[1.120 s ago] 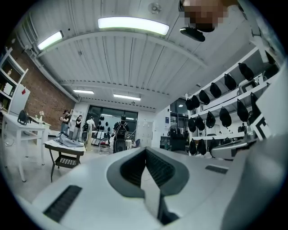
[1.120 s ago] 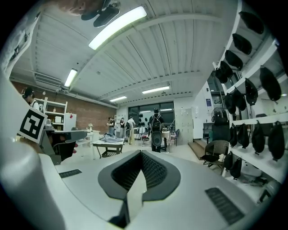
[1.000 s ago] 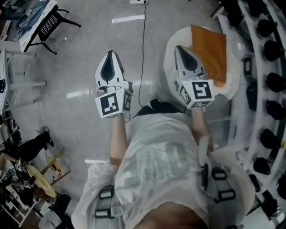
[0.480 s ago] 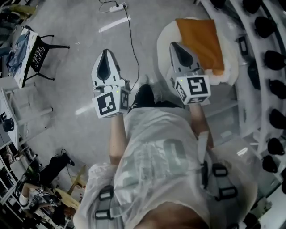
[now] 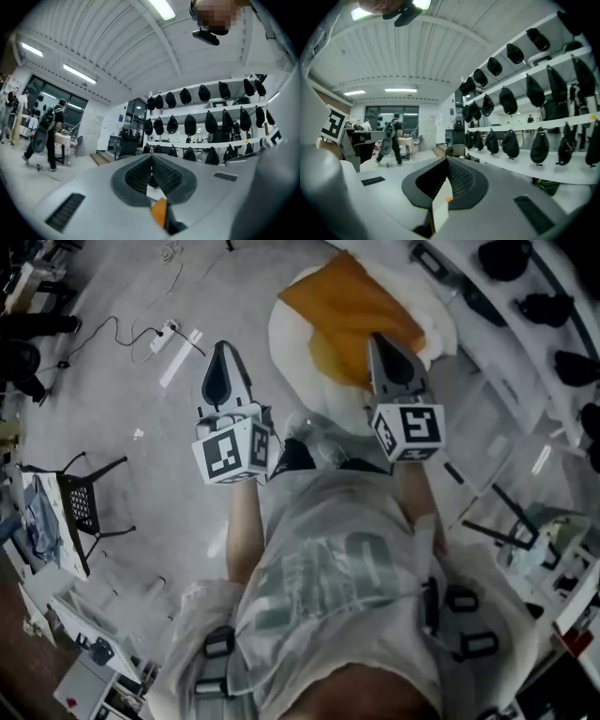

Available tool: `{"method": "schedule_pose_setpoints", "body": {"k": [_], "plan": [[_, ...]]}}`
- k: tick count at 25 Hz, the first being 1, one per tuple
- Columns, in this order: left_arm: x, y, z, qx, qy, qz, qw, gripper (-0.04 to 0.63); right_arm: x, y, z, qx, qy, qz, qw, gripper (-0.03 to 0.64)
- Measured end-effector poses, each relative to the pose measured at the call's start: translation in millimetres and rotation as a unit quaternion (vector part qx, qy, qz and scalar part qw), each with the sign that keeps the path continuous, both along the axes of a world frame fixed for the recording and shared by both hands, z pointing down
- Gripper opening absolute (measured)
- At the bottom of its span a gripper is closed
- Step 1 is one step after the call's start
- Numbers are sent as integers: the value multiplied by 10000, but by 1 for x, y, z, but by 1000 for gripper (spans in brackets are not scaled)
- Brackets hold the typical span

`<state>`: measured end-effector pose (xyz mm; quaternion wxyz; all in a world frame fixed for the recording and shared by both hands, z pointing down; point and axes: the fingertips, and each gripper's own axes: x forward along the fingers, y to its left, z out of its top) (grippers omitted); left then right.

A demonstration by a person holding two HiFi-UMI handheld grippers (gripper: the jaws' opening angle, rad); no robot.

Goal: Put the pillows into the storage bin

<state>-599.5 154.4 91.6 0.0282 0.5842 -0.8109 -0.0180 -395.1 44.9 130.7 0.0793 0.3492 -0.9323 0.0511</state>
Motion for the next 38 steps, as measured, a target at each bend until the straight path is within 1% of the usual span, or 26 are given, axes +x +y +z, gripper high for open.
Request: {"method": "schedule_pose_setpoints", "body": {"k": [3, 6, 8, 10, 13, 16, 18, 21, 24, 27, 32, 34, 36, 37, 38], "plan": [[6, -46, -1, -25, 23, 690, 9976, 8, 32, -20, -5, 38, 2, 879, 9961, 8], [25, -87, 0, -27, 25, 1471, 9891, 8, 76, -27, -4, 11, -52, 1900, 9818, 8], [37, -105, 2, -29, 35, 1880, 9822, 8, 99, -24, -2, -4, -66, 2407, 9706, 8], [45, -117, 5, -36, 69, 2169, 9762, 8, 114, -19, -1, 11, -48, 2757, 9612, 8], [59, -129, 10, -77, 144, 2523, 9675, 8, 129, -11, 2, 53, -20, 3130, 9497, 8], [73, -137, 17, -137, 148, 2905, 9567, 8, 143, 0, 5, 82, -70, 3512, 9362, 8], [77, -141, 21, -172, 154, 3028, 9528, 8, 150, 6, 6, 54, -160, 3753, 9267, 8], [78, -147, 27, -235, 183, 2996, 9536, 8, 156, 10, 8, 13, -274, 3889, 9209, 8], [82, -151, 29, -310, 131, 2960, 9546, 8, 159, 12, 11, -127, -290, 3902, 9202, 8], [89, -157, 26, -287, 80, 2963, 9546, 8, 161, 12, 10, -196, -369, 3906, 9196, 8], [95, -164, 26, -306, 115, 2984, 9539, 8, 163, 4, 14, -275, -469, 3894, 9195, 8], [94, -168, 31, -341, 133, 3041, 9519, 8, 159, -1, 17, -341, -550, 3812, 9222, 9], [95, -173, 36, -342, 240, 3207, 9463, 9, 150, -9, 23, -466, -676, 3599, 9294, 14], [96, -178, 39, -347, 306, 3318, 9422, 28, 147, -14, 26, -554, -765, 3497, 9321, 39], [98, -185, 44, -374, 339, 3437, 9377, 91, 143, -21, 30, -651, -859, 3404, 9341, 128]]}}
